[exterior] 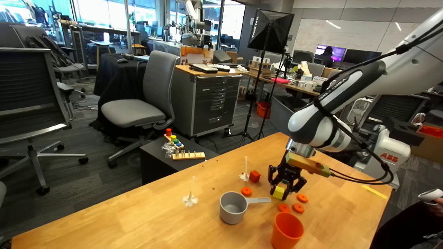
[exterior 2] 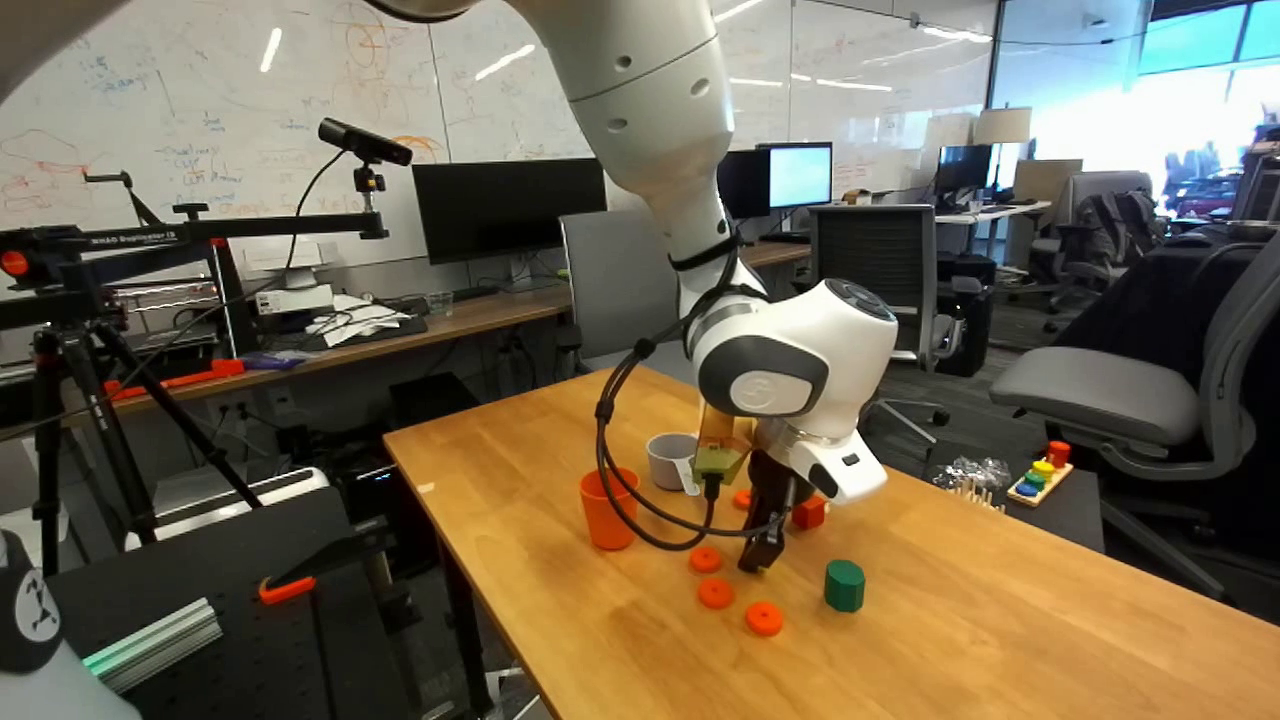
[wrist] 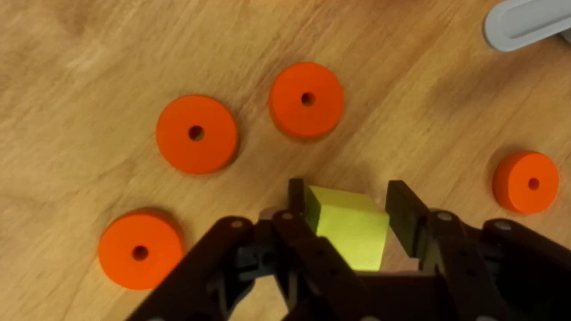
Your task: Put the blocks in the grey cup
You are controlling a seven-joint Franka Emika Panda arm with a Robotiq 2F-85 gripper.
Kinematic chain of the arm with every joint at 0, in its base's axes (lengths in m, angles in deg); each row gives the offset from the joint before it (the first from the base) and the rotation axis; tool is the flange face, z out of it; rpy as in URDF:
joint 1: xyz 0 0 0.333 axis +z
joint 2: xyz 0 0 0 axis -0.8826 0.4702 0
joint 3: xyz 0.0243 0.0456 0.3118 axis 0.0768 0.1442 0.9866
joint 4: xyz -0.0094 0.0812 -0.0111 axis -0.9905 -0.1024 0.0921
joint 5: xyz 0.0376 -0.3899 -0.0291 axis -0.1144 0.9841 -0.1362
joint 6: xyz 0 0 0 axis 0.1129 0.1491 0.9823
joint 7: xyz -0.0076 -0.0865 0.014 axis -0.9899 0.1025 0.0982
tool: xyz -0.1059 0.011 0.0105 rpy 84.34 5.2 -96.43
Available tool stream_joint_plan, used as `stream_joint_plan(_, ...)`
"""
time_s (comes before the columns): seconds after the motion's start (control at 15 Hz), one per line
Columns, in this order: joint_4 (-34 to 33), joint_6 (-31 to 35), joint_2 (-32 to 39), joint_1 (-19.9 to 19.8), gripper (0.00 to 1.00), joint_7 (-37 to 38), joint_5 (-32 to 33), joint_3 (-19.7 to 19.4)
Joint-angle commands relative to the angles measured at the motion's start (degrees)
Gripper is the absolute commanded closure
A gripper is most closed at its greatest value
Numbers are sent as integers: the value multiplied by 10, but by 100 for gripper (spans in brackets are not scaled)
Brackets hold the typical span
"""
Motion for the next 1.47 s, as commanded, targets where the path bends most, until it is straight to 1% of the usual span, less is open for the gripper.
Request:
stream_joint_plan(0.0, -25, -22, 12, 8, 80, 12, 20, -12)
stream_joint_plan(0.07, -26, -23, 10, 9, 84, 11, 22, -13)
stream_joint_plan(0.4, -16, -19, -8, 10, 84, 9, 27, -10)
stream_joint_plan(0.87, -3, -16, -66, 18, 84, 7, 43, -16)
stream_joint_plan(1.13, -24, -27, -82, 19, 84, -3, 61, -15)
stream_joint_plan(1.4, -64, -43, -75, 20, 84, -8, 78, -12)
